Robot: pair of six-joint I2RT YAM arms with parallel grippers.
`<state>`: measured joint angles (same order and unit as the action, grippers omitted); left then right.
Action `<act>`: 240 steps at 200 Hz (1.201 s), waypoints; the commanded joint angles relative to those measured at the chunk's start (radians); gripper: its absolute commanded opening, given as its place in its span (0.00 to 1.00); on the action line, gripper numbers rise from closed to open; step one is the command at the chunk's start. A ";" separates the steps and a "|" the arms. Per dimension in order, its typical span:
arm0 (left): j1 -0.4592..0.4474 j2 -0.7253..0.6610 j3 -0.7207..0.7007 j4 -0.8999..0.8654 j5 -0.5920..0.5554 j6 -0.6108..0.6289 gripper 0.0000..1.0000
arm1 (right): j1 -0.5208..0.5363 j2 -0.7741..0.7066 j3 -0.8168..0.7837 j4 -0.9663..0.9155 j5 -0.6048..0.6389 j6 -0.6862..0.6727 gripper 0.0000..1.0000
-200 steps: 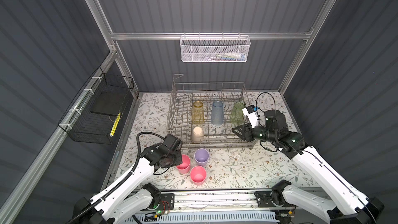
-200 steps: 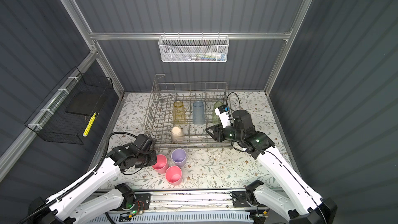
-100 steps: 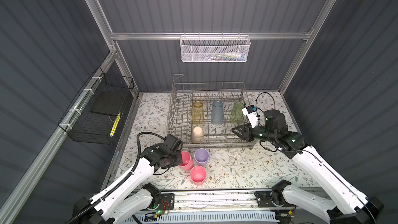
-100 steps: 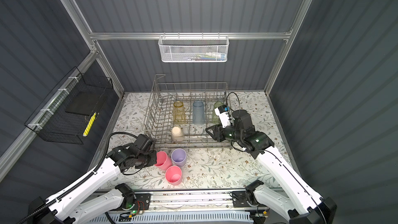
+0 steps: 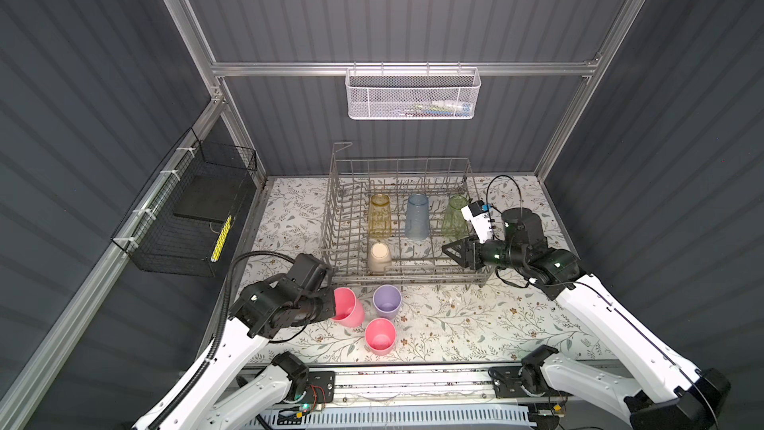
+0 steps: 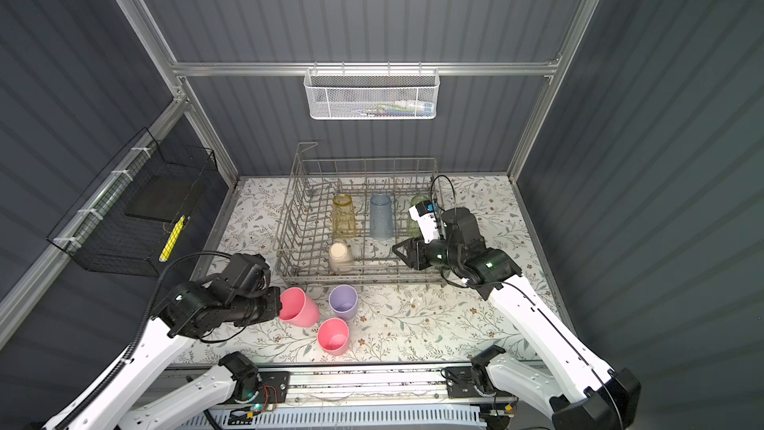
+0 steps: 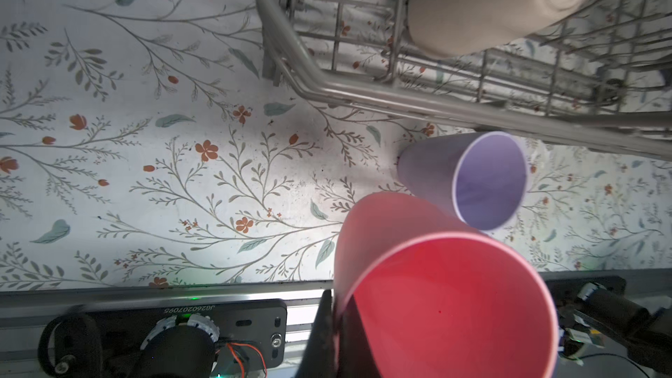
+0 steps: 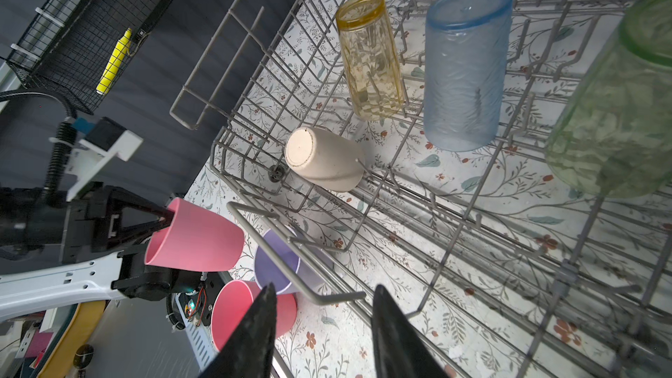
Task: Load cups into a dish rack
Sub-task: Pick up the cup from the bottom-center of the table, then place the cup upside down at the dish rack.
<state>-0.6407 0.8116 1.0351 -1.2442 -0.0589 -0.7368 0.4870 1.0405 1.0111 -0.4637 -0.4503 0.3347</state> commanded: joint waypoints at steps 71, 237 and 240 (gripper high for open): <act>-0.004 0.128 0.412 0.181 0.140 0.266 0.00 | -0.018 -0.023 0.028 0.133 -0.100 0.111 0.50; 0.082 0.558 0.153 1.428 0.702 0.062 0.00 | -0.273 -0.120 -0.322 0.936 -0.453 0.703 0.97; 0.082 0.565 0.150 1.444 0.711 0.055 0.00 | -0.275 -0.118 -0.326 0.950 -0.455 0.717 0.97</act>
<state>-0.5709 1.3365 1.1980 -0.0296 0.5041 -0.5880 0.2352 0.9257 0.7216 0.3035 -0.8684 0.9413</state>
